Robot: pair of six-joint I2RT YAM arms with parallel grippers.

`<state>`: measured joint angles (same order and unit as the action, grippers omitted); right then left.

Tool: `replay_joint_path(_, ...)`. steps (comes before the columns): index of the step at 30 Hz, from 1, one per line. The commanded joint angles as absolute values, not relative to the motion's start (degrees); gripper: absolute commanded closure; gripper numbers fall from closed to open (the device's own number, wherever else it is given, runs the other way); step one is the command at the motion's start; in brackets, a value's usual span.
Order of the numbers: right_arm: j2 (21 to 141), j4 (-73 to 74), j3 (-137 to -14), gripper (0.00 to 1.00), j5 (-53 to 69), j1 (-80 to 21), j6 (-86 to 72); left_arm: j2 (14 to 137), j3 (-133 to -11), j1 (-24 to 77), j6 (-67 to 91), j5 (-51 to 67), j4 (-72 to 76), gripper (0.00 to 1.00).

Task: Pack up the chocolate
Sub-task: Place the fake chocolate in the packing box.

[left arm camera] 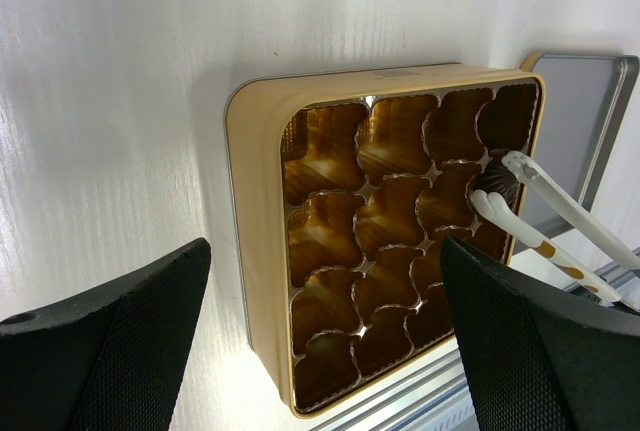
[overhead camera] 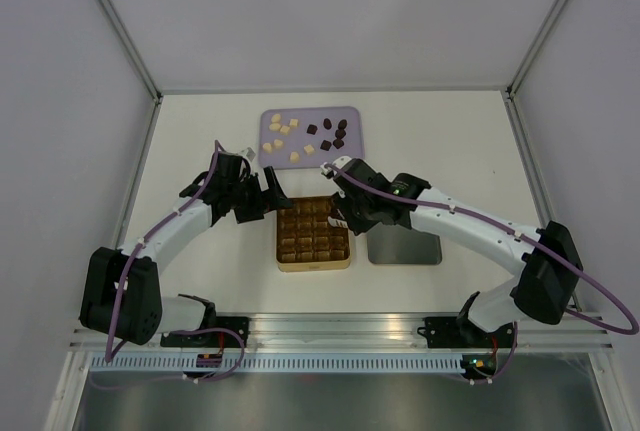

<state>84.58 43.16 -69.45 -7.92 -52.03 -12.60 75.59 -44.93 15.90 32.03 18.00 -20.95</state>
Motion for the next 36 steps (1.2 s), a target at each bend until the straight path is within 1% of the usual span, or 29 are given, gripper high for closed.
replay_joint_path(1,85.52,45.52,-73.47,0.71,-10.11,-52.47,-13.8,74.35,-45.09,16.26,30.5,17.84,-20.92,0.0)
replay_joint_path(10,88.5,51.76,-78.22,0.72,-10.02,-52.38,-14.5,74.0,-45.09,16.26,30.41,17.84,-20.83,0.0)
replay_joint_path(14,89.47,53.17,-79.36,0.72,-8.1,-52.47,-14.33,74.0,-45.09,16.26,30.32,17.84,-20.92,0.0)
replay_joint_path(29,92.2,55.19,-83.14,0.73,-8.61,-52.38,-14.41,73.74,-45.0,16.26,30.23,17.49,-20.92,0.0)
replay_joint_path(36,92.37,55.46,-83.67,0.7,-8.88,-52.47,-14.33,73.65,-45.0,16.26,30.32,17.32,-20.92,0.0)
